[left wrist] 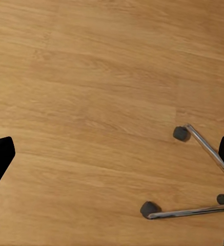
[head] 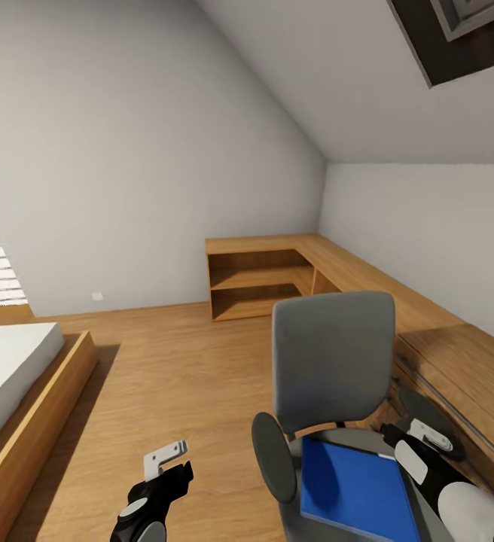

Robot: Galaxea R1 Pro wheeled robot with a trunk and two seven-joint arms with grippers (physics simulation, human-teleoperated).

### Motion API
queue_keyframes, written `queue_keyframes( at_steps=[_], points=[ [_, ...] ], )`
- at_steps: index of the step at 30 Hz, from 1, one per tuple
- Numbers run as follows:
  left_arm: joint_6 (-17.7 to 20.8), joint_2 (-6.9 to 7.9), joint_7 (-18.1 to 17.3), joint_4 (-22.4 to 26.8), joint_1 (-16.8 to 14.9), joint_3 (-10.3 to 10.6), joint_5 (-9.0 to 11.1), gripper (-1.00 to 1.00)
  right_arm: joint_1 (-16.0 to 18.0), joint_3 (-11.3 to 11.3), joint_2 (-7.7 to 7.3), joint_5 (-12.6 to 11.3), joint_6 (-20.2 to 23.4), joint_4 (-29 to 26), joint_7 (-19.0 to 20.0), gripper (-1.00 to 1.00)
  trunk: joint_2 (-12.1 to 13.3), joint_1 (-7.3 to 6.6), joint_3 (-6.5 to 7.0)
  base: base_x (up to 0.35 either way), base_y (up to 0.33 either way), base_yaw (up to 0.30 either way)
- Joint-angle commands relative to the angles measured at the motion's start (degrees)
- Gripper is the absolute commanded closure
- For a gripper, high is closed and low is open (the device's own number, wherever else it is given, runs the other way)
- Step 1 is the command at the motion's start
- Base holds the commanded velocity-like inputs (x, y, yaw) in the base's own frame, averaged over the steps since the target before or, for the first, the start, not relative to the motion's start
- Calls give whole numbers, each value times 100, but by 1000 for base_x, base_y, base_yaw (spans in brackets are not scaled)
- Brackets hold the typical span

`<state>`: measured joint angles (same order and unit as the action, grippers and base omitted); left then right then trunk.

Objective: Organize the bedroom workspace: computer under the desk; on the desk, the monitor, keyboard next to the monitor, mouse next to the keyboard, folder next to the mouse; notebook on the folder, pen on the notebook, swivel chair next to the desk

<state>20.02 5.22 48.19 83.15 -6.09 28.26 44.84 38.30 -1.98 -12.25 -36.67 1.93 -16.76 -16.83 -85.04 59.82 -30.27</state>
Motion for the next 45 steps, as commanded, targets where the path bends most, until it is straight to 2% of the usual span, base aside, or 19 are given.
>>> queue_keyframes(
  at_steps=[1, 32, 41, 45],
  points=[
    [19, 5, 41, 8, -6, 13, 24, -100, 2, -22, -1, -25, 18, -12, -31, -100, -45, 22, -25, 0, 0, 0],
    [19, 5, 50, 8, -6, 13, 24, -100, 2, -4, 12, -42, -47, -20, -29, -100, -1288, 703, -581, 0, 0, 0],
    [19, 5, 50, 8, -6, 13, 24, -100, 2, -4, 12, -34, -45, -20, 160, -100, -1649, 901, -743, 0, 0, 0],
    [19, 5, 54, 8, -6, 13, 22, -100, 2, -4, 12, -35, -44, -20, 194, -100, -1649, 901, -743, 0, 0, 0]
  ],
)
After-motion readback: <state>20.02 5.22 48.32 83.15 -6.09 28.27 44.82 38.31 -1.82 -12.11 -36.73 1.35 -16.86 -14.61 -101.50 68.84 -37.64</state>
